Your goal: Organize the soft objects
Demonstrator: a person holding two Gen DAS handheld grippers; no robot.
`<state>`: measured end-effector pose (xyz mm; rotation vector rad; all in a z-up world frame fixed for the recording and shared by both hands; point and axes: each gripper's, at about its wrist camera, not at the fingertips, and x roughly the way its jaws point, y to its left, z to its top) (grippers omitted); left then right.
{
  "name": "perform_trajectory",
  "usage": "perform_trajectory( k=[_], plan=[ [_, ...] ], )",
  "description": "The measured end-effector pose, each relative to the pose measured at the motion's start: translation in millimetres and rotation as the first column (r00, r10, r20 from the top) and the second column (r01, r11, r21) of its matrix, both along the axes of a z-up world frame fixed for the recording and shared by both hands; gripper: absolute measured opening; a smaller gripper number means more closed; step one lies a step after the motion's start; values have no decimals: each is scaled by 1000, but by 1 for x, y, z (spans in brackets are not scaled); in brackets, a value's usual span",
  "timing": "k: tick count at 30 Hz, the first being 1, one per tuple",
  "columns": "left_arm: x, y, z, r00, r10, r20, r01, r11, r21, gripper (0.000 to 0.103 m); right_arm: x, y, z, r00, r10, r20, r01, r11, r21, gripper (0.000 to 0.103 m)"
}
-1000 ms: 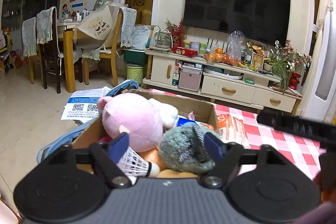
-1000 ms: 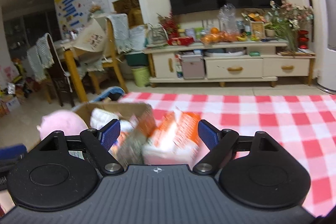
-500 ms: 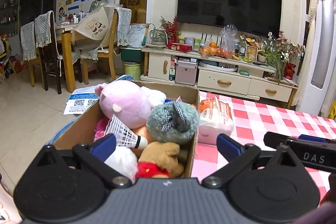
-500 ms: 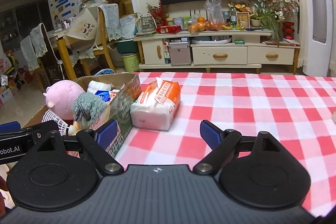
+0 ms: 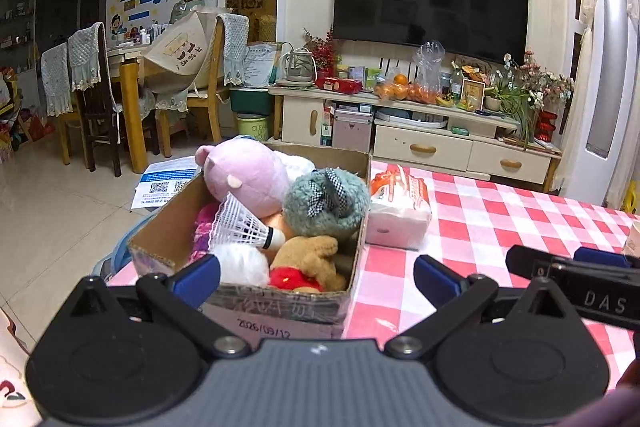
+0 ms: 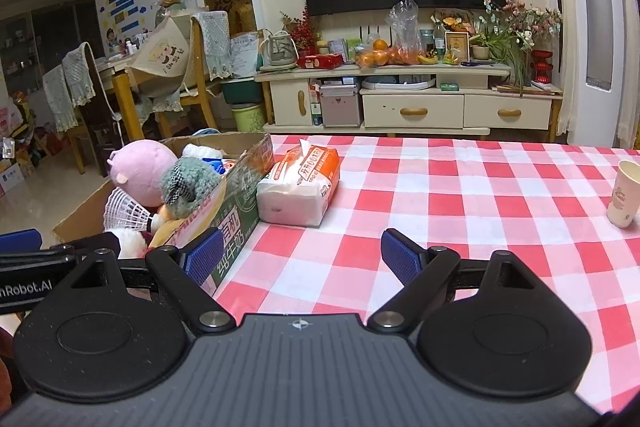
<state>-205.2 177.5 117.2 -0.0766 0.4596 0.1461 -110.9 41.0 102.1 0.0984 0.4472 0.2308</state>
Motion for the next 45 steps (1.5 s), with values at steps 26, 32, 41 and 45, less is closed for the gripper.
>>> perform_trajectory(
  k=[26,32,41,45],
  plan=[
    [-23,6,1,1000,-4,27,5,1000,-10,102,-21,9,-3,1000,18,20,-17,1000,-24,103],
    [-21,6,-3,1000,-10,20,11,1000,-22,102,-22,8,-6,1000,14,21,-14,1000,-19,103],
    [-14,0,-11,1000,-18,7,19,1000,-19,102,-17,1,-14,1000,9,6,-9,1000,5,103],
    [-8,-5,-16,1000,-28,-6,28,999,-23,102,-16,-3,-19,1000,0,3,0,1000,8,103]
  ],
)
